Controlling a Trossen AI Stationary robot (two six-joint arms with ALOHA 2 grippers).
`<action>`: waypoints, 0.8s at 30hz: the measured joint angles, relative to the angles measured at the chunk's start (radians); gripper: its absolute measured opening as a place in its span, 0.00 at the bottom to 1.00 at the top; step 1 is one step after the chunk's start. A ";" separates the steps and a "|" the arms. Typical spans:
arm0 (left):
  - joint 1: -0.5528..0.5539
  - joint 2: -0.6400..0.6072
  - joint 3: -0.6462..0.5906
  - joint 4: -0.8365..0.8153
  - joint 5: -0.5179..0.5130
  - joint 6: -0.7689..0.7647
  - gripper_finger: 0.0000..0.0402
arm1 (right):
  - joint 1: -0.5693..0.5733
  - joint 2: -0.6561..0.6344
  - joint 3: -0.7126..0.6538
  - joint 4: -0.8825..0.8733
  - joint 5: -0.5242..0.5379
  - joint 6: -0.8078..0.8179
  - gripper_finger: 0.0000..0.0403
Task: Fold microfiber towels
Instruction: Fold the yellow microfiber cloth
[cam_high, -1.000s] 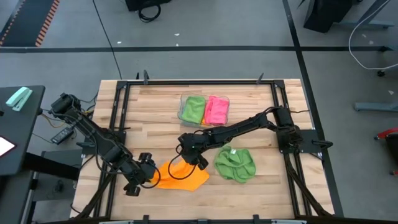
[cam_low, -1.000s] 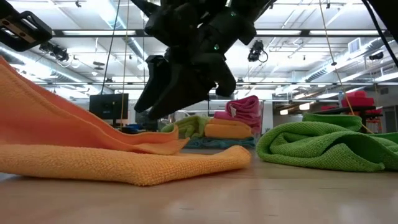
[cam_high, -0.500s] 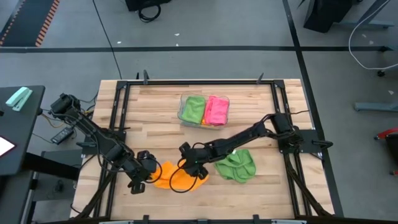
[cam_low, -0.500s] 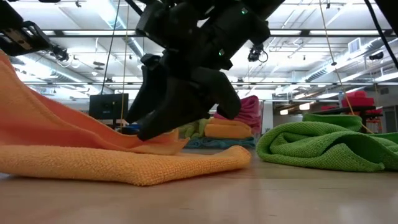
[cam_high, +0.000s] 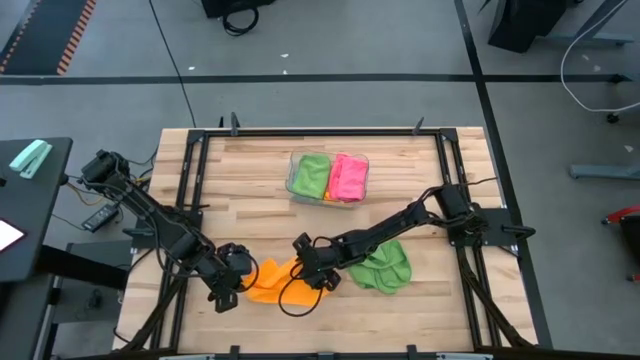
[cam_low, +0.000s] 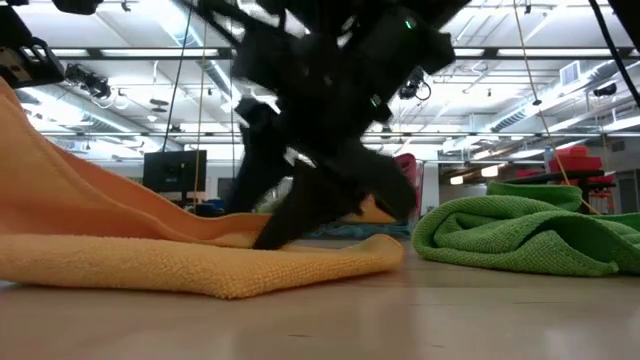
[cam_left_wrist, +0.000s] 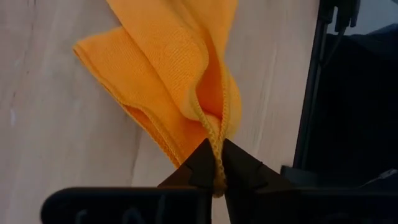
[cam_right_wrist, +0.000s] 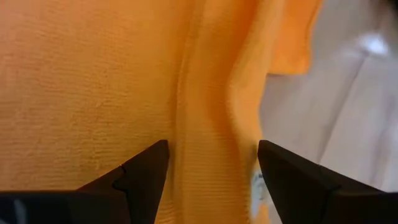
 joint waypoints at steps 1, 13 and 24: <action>0.000 0.000 0.000 -0.001 -0.001 -0.002 0.08 | 0.000 0.001 -0.010 -0.005 0.009 -0.004 0.64; 0.000 0.000 0.000 0.010 0.001 0.019 0.06 | 0.001 -0.006 -0.063 0.064 0.184 -0.074 0.64; -0.013 0.000 0.000 0.018 0.002 0.068 0.03 | -0.024 -0.006 -0.050 0.106 0.188 -0.123 0.64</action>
